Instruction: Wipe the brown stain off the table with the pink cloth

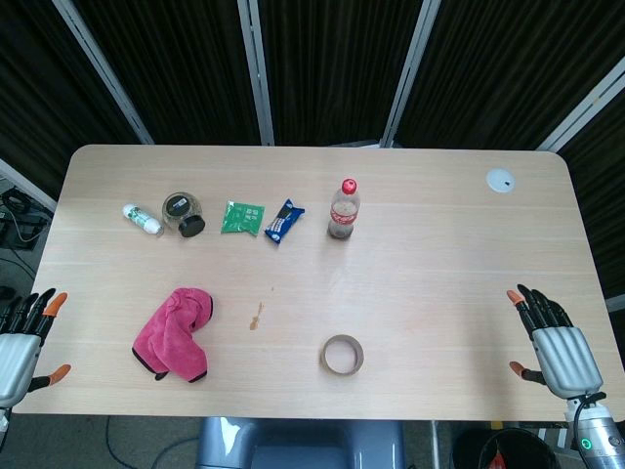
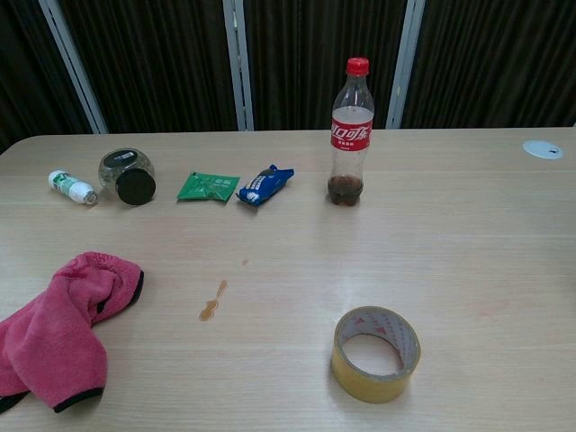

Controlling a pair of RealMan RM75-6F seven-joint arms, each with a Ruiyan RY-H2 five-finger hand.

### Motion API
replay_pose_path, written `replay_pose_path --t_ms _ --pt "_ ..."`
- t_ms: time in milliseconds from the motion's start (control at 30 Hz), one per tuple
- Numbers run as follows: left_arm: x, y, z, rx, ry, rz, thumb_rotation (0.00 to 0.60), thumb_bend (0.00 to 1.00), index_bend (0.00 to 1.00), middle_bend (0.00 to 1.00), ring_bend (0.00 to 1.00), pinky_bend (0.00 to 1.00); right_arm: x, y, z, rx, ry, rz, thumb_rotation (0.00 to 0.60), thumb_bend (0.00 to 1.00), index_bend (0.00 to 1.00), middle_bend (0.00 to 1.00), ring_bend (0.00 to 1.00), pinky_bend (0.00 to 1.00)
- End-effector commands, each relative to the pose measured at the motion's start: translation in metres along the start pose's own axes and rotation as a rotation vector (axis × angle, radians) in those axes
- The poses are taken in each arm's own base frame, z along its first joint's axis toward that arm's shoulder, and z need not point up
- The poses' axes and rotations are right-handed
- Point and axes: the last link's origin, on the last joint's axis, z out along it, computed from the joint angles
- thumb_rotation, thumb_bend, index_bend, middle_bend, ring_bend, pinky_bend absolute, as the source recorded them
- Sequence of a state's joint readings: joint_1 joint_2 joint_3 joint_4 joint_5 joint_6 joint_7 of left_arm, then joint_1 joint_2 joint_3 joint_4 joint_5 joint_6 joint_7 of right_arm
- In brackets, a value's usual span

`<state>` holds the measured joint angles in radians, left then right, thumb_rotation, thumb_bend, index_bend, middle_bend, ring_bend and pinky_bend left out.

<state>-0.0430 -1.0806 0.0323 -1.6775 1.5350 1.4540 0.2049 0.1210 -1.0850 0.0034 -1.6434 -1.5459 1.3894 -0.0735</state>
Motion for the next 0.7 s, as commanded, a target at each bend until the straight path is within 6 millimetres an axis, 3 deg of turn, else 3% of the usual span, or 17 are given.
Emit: replay_pose_path --t_ms 33,700 --pt "-0.0003 0.0006 -0.0001 0.0 -0.004 -0.001 0.6 0.02 0.0 0.0 0.0 0.0 0.0001 0.0007 -0.0001 -0.004 0.0 0.001 0.6 0.0 0.0 0.0 0.0 0.14" --pt "-0.0078 0.0027 0.0 0.002 -0.065 0.017 0.6 0.02 0.0 0.0 0.0 0.0 -0.0003 0.0015 0.0001 -0.019 -0.006 0.008 0.6 0.0 0.0 0.0 0.0 0.14"
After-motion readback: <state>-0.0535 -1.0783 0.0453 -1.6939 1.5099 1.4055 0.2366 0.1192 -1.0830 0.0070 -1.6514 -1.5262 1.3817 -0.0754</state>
